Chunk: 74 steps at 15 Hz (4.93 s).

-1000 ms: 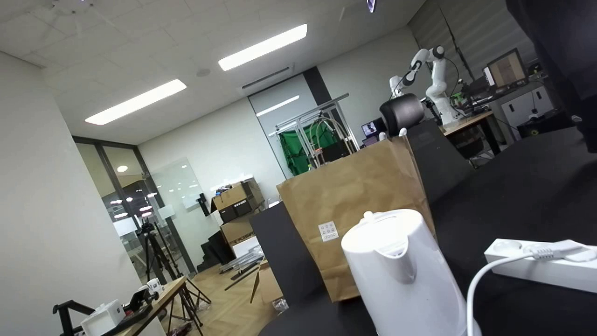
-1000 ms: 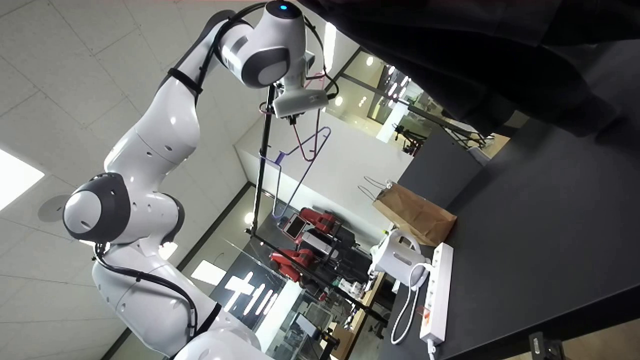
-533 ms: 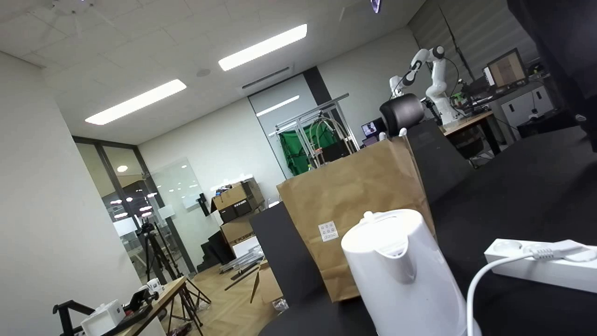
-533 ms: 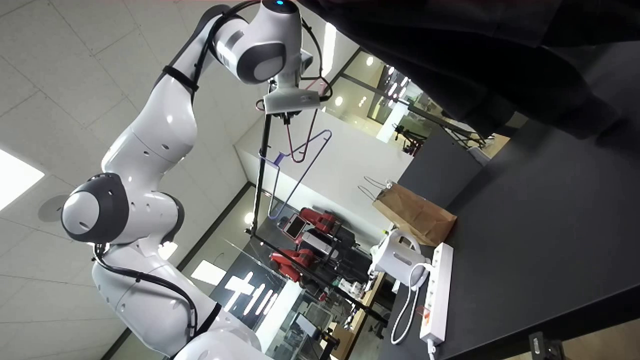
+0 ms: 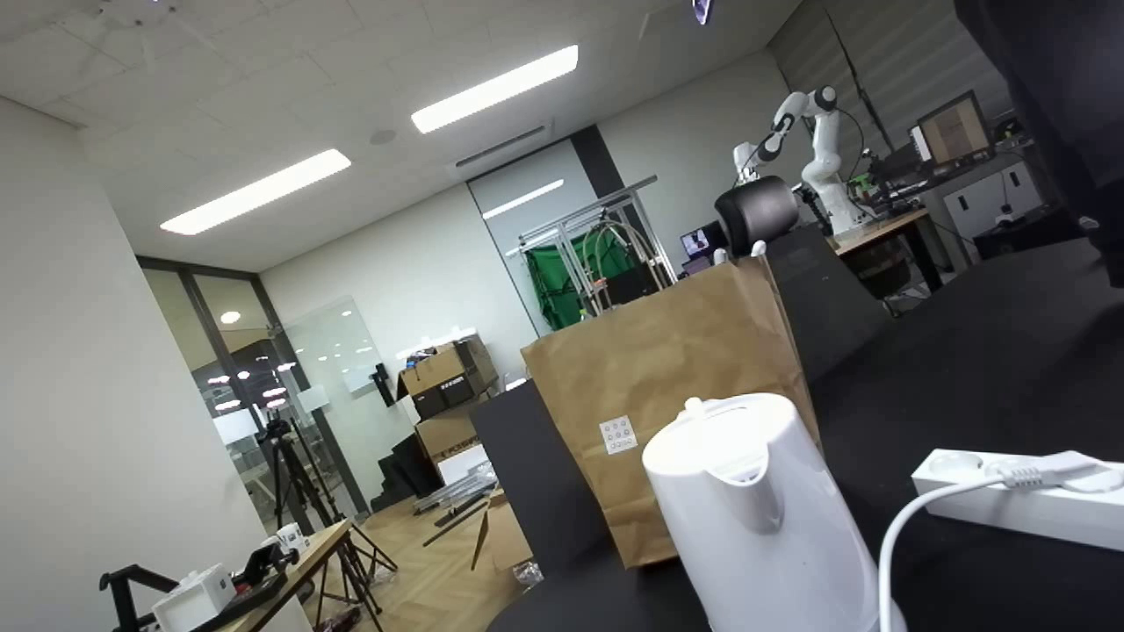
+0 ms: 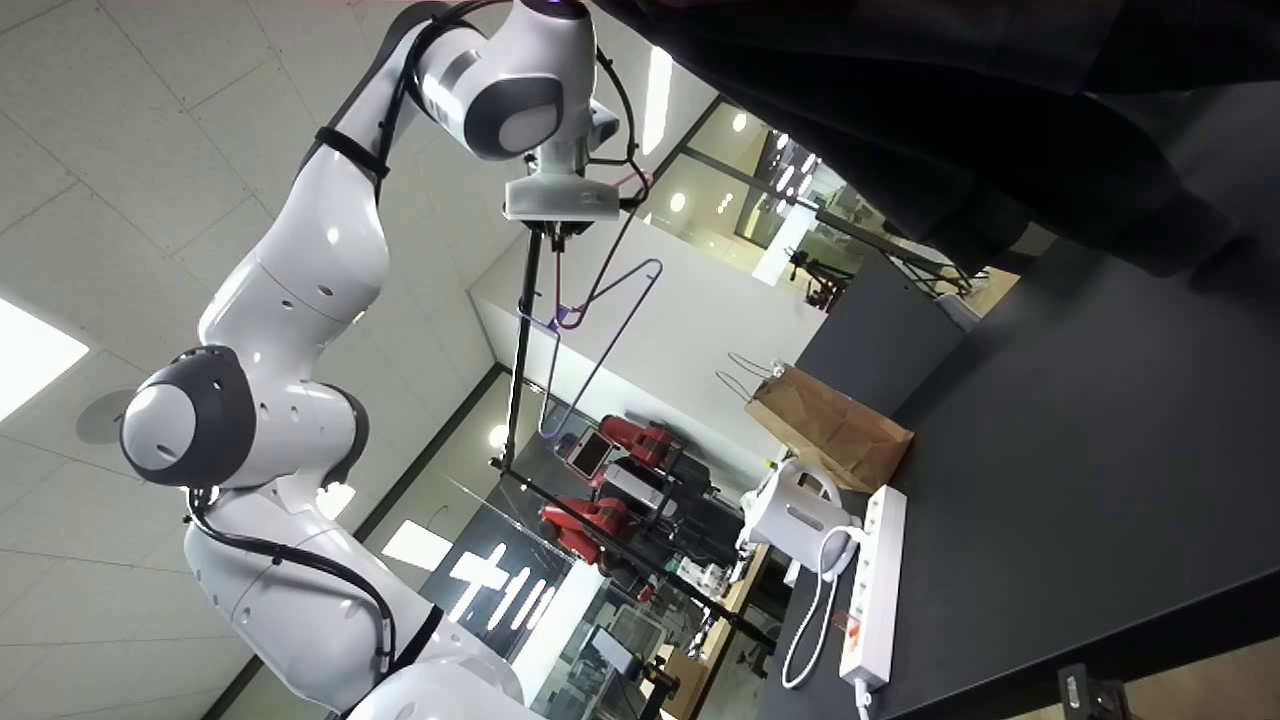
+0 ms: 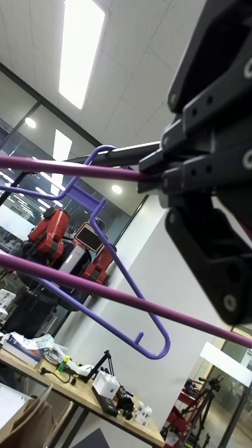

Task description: Put the pink hanger on the rack.

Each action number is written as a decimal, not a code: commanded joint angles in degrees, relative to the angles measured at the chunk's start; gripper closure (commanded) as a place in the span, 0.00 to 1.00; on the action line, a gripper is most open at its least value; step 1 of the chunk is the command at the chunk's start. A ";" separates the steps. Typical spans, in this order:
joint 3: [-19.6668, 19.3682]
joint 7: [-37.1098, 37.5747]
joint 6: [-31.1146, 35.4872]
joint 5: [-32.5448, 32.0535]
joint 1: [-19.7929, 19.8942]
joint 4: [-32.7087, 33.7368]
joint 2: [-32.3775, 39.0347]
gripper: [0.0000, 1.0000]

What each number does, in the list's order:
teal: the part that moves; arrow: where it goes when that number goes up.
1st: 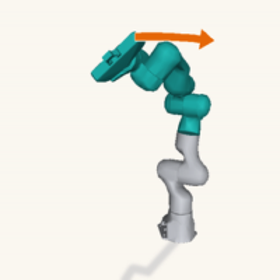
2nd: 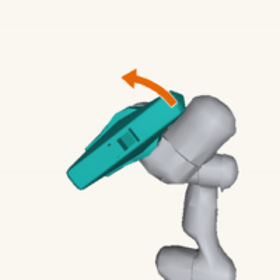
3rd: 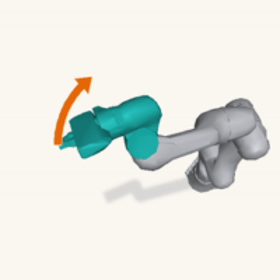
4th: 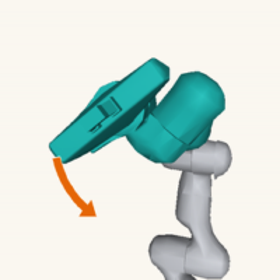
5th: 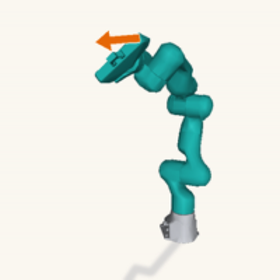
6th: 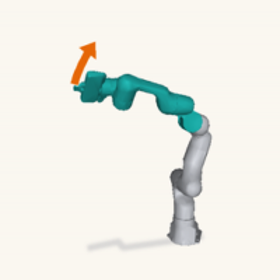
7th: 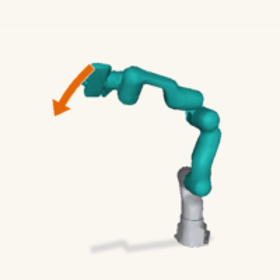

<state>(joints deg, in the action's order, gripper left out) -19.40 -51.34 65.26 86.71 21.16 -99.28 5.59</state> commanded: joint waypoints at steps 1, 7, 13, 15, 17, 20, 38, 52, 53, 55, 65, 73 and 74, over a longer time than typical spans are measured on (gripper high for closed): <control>-0.43 6.22 -3.81 0.72 0.90 3.94 1.98 0.98; -0.66 6.26 -3.39 0.51 1.42 3.69 2.84 0.98; -0.60 6.35 -3.43 0.26 1.47 3.41 4.26 0.98; -0.55 6.39 -3.46 0.08 1.45 3.31 4.47 0.98; -0.68 6.51 -3.91 -0.25 1.65 3.67 4.65 0.98; -0.74 6.48 -3.94 -0.72 1.65 4.17 4.34 0.60; -2.84 7.49 -11.09 -0.31 4.47 10.89 2.05 0.00; -2.06 5.46 -8.38 -2.66 3.34 10.15 4.55 0.00; -2.02 5.43 -8.30 -2.81 3.51 10.41 5.08 0.00; -1.82 5.52 -8.18 -3.02 3.57 10.35 5.85 0.00; -3.00 4.55 -7.42 -8.02 5.13 13.17 4.89 0.00; -3.97 4.21 -12.23 -13.86 6.23 15.17 0.49 0.00; -4.13 4.10 -12.42 -14.66 6.17 15.28 0.07 0.00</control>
<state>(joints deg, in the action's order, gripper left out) -23.09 -47.62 54.48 74.78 27.11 -85.97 6.48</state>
